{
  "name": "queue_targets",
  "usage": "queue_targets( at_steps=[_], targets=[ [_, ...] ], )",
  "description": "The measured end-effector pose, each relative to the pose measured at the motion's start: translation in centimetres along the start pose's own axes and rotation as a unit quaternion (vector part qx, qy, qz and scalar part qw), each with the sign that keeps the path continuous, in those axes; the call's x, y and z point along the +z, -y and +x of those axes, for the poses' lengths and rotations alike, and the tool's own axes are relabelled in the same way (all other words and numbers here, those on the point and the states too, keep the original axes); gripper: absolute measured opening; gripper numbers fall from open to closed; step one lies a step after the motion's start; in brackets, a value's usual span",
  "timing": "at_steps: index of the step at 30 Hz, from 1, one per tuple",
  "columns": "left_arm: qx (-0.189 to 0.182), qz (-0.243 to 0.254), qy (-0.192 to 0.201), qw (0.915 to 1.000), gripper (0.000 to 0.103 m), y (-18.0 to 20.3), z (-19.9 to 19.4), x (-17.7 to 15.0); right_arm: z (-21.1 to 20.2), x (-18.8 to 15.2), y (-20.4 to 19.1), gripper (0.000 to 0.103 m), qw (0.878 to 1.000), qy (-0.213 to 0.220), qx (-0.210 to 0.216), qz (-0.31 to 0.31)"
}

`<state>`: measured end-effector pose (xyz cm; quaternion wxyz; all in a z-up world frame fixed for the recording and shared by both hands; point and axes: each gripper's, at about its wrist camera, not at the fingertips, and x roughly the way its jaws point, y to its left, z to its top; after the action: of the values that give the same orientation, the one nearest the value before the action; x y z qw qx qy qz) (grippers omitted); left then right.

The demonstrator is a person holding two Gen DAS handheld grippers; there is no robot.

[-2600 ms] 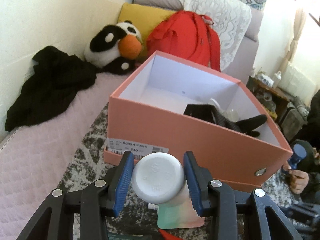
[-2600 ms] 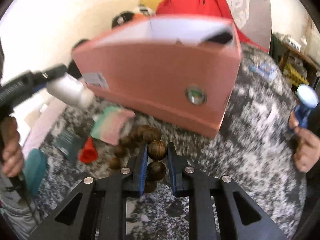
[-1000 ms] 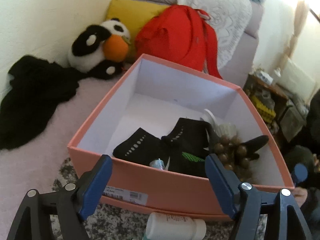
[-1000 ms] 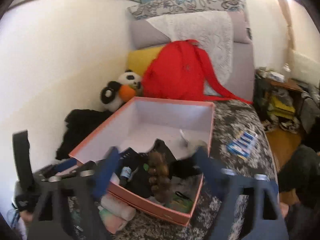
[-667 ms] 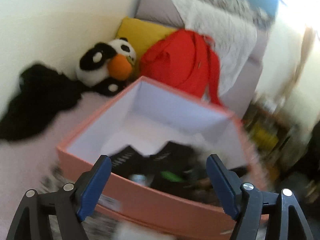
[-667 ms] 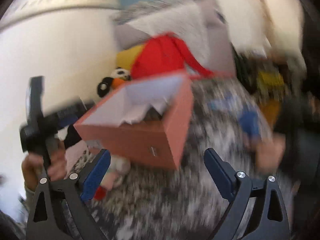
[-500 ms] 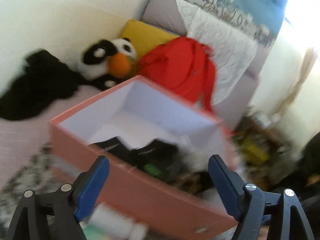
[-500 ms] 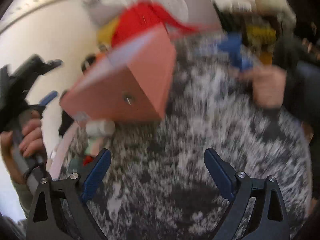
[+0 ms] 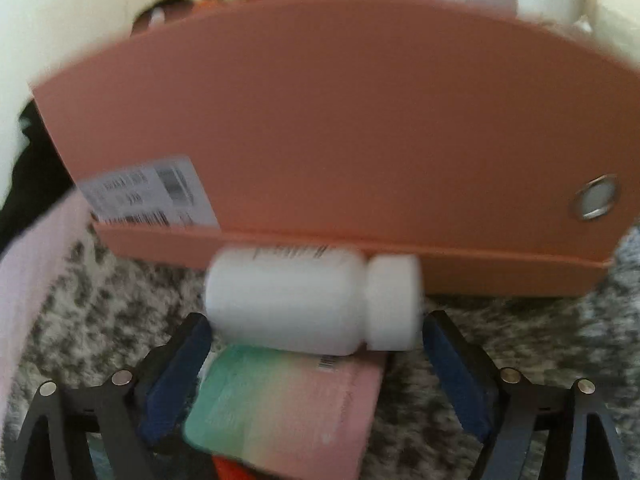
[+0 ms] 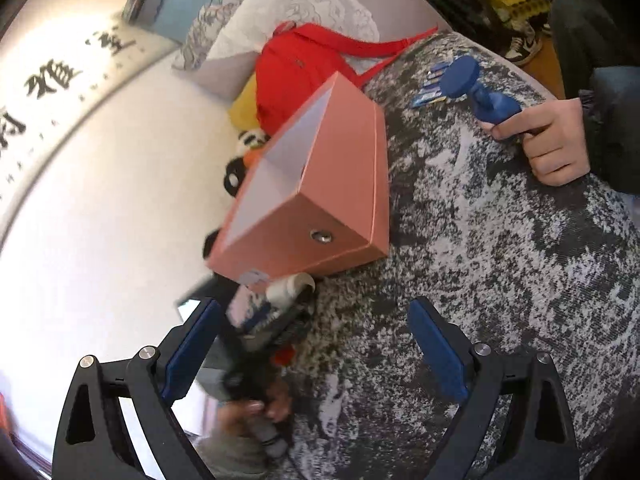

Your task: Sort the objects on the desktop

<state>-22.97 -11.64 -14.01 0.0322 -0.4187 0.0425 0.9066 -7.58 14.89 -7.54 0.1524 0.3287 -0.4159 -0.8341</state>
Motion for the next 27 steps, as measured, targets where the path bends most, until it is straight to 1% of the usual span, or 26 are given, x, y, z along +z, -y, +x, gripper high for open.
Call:
queue_targets(
  at_steps=[1,4,6,9,11,12,15,18,21,22,23,24,25,27],
  targets=[
    [0.003,-0.005,0.001,1.0000,0.082,-0.1,0.1,0.2,-0.2,0.1,0.1,0.097,1.000,0.001,0.004,0.007],
    [0.013,-0.008,0.025,0.9996,0.082,-0.1,-1.0,0.5,-0.8,0.4,0.6,0.097,0.999,0.006,0.014,0.030],
    [0.013,-0.001,0.043,0.9990,0.082,0.3,-2.7,0.4,-1.0,0.5,0.9,0.097,0.999,0.004,0.020,0.042],
    [-0.011,0.008,0.069,0.9975,0.082,1.4,-7.7,0.5,-0.7,0.5,1.2,0.097,0.998,-0.004,0.028,0.054],
    [-0.022,0.023,0.098,0.9947,0.082,2.4,-11.0,1.0,-0.5,0.5,1.2,0.097,0.998,-0.008,0.033,0.058],
    [-0.026,0.034,0.116,0.9923,0.082,3.0,-12.7,1.7,-0.4,0.4,1.1,0.097,0.998,-0.010,0.035,0.058],
    [-0.035,0.057,0.160,0.9849,0.082,4.6,-15.8,4.6,-0.2,0.1,0.7,0.097,0.998,-0.015,0.039,0.052],
    [-0.021,0.068,0.178,0.9813,0.082,6.2,-16.3,7.9,-0.1,-0.1,0.3,0.097,0.998,-0.018,0.032,0.041],
    [0.003,0.062,0.156,0.9857,0.083,7.3,-14.1,11.3,-0.1,-0.2,0.4,0.097,0.999,-0.018,0.021,0.034],
    [0.006,0.055,0.137,0.9890,0.083,7.4,-12.7,12.3,0.0,-0.2,0.5,0.097,0.999,-0.018,0.018,0.035],
    [0.001,0.046,0.113,0.9925,0.083,7.2,-11.3,13.1,0.0,-0.2,0.6,0.097,0.999,-0.019,0.016,0.036],
    [-0.008,0.037,0.091,0.9951,0.084,7.0,-10.0,13.6,0.0,-0.3,0.7,0.097,0.999,-0.020,0.014,0.038],
    [-0.009,0.026,0.078,0.9966,0.084,6.7,-9.3,13.6,0.1,-0.3,0.8,0.097,0.999,-0.022,0.013,0.039],
    [-0.003,0.004,0.063,0.9980,0.084,6.0,-8.7,13.2,0.3,-0.3,1.0,0.097,0.999,-0.025,0.007,0.039]
  ],
)
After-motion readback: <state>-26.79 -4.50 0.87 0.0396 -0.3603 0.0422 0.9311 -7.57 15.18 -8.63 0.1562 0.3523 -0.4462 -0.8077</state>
